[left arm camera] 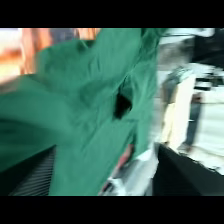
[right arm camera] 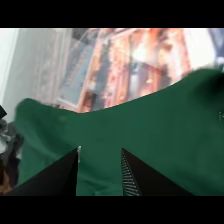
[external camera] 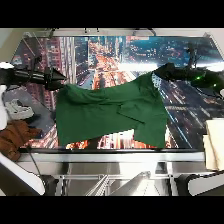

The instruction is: Fold the shirts.

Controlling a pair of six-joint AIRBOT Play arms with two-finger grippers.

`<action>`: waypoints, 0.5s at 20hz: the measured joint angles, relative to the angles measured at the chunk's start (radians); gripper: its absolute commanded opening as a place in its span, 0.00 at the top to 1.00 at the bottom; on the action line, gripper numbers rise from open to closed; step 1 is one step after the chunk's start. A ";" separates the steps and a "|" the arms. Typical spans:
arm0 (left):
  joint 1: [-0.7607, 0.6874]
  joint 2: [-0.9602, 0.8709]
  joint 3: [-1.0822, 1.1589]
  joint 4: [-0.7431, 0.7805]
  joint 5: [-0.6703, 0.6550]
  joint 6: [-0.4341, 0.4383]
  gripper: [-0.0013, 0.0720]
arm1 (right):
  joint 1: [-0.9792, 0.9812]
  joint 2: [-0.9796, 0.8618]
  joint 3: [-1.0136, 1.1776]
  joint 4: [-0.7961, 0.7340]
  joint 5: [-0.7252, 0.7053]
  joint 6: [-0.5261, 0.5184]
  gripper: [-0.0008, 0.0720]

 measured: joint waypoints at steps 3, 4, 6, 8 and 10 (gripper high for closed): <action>0.031 -0.068 0.108 -0.075 -0.048 -0.058 0.30 | -0.092 0.003 0.034 -0.126 0.068 0.029 0.40; 0.042 -0.054 0.101 -0.089 -0.062 -0.058 0.32 | -0.123 0.017 0.033 -0.208 0.104 0.054 0.40; 0.058 0.007 0.028 -0.101 -0.091 -0.048 0.32 | -0.172 0.045 -0.003 -0.362 0.164 0.094 0.40; 0.069 0.105 -0.106 -0.081 -0.108 -0.023 0.32 | -0.202 0.072 -0.086 -0.471 0.214 0.109 0.40; 0.082 0.227 -0.275 0.002 -0.096 0.000 0.32 | -0.222 0.095 -0.195 -0.541 0.243 0.111 0.40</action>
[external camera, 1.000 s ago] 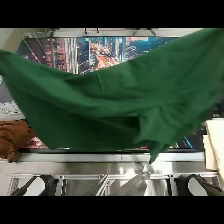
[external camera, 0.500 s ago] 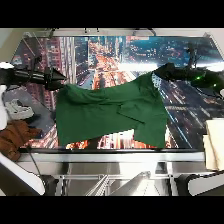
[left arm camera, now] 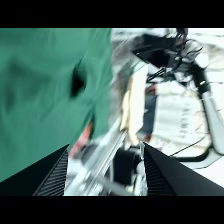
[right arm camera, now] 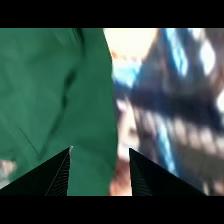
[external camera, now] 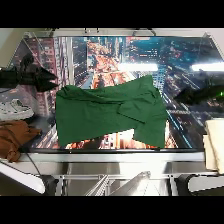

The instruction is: Fold the shirts.

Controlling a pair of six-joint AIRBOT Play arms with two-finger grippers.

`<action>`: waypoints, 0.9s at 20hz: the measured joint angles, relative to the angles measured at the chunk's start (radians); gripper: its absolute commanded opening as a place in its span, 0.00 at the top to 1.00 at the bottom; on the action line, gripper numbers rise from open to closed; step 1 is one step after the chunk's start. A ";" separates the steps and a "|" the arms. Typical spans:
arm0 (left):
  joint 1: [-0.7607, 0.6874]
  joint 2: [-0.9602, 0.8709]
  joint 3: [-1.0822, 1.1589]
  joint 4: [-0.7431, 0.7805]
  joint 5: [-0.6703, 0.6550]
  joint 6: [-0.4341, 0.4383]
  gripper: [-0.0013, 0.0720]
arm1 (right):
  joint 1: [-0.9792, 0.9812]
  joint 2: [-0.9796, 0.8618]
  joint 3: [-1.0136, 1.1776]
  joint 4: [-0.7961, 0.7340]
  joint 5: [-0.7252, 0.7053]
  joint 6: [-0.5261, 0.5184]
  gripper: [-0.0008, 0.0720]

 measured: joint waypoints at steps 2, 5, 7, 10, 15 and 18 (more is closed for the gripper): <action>0.023 0.131 -0.173 0.090 0.048 0.017 0.32 | -0.009 0.012 -0.089 -0.033 0.004 -0.014 0.40; 0.076 0.298 -0.387 0.185 0.111 0.031 0.32 | -0.004 0.019 -0.173 -0.050 -0.009 -0.045 0.40; 0.121 0.391 -0.504 0.234 0.141 0.034 0.32 | 0.013 0.022 -0.201 -0.031 -0.016 -0.066 0.40; 0.193 0.513 -0.654 0.326 0.187 0.038 0.26 | 0.050 0.024 -0.220 0.010 -0.066 -0.095 0.47; 0.312 0.654 -0.868 0.416 0.274 0.038 0.14 | 0.083 0.023 -0.229 0.098 -0.141 -0.155 0.96; 0.342 0.694 -0.986 0.434 0.346 0.037 0.15 | 0.088 0.023 -0.230 0.151 -0.129 -0.178 0.96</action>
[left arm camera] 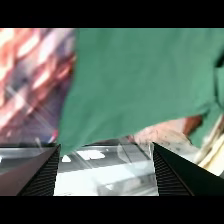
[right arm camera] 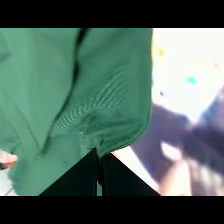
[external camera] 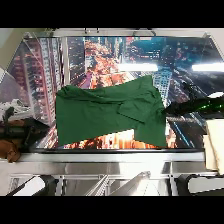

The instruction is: Fold the shirts.

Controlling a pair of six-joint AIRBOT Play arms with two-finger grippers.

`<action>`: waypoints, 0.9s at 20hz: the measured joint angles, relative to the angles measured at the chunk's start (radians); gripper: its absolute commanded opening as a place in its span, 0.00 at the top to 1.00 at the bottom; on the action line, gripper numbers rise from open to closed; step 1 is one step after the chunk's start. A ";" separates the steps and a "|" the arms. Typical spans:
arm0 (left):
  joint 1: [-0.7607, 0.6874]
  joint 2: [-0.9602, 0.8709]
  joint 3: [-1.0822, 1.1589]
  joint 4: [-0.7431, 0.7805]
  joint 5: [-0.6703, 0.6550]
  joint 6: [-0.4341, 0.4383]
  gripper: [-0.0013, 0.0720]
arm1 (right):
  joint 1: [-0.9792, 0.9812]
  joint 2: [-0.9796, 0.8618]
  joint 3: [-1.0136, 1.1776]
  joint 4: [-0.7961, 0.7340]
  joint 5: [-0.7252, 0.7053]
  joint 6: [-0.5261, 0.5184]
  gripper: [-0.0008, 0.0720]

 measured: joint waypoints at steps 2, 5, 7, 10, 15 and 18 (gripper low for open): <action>-0.013 0.001 -0.062 0.007 0.047 -0.004 0.15 | 0.002 0.000 0.000 0.020 0.005 -0.011 0.96; -0.084 -0.061 -0.110 0.011 0.102 -0.004 0.15 | 0.002 0.000 0.000 0.040 0.012 -0.015 0.95; -0.146 -0.126 -0.116 -0.009 0.102 -0.007 0.35 | 0.002 0.000 0.000 0.055 0.018 -0.018 0.96; -0.231 -0.219 -0.079 -0.009 0.093 -0.003 0.40 | 0.002 0.000 0.000 0.071 0.023 -0.021 0.95; -0.322 -0.304 0.016 0.020 0.092 0.021 0.96 | 0.000 0.001 0.000 0.079 0.060 -0.021 0.96; -0.336 -0.274 0.062 0.033 0.095 0.027 0.96 | -0.009 0.022 0.000 0.083 0.116 -0.020 0.96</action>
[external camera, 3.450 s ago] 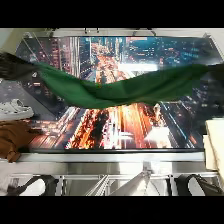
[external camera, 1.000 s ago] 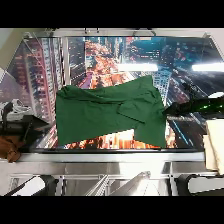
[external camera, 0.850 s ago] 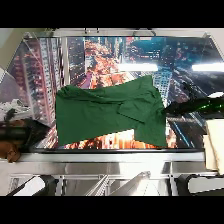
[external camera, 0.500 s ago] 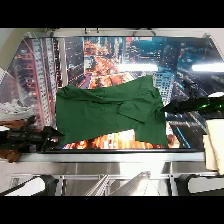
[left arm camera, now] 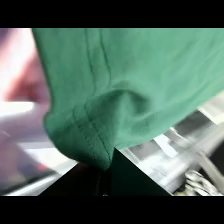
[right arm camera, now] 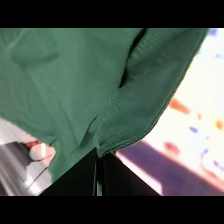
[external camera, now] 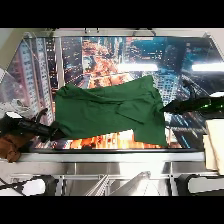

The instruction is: Fold the shirts.

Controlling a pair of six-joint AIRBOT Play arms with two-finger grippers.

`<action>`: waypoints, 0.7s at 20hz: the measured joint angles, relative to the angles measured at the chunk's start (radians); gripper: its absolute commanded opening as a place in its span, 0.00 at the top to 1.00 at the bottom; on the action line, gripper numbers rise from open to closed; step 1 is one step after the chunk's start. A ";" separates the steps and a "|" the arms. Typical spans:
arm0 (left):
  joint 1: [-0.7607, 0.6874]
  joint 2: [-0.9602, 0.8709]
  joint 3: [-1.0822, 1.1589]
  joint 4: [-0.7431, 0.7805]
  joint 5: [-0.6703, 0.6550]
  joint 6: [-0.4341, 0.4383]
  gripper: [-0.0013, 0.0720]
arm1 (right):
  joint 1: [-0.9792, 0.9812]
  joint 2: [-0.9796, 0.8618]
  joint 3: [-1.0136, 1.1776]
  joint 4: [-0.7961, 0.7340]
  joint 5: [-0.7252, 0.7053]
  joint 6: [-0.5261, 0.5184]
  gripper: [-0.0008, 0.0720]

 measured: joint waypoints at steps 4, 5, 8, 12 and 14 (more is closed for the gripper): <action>-0.006 0.166 0.124 -0.147 -0.164 0.026 0.95 | -0.068 0.137 0.030 0.116 0.147 0.000 0.96; -0.006 0.224 0.178 -0.227 -0.211 0.039 0.95 | -0.097 0.192 0.046 0.183 0.183 0.000 0.96; 0.014 0.396 0.378 -0.488 -0.312 0.069 0.95 | -0.205 0.406 0.114 0.472 0.243 -0.019 0.96; 0.221 0.564 0.669 -0.778 -0.350 0.079 0.95 | -0.374 0.711 0.247 0.736 0.138 -0.043 0.96; 0.403 0.610 0.774 -0.917 -0.355 0.066 0.95 | -0.438 0.812 0.322 0.786 0.047 -0.046 0.96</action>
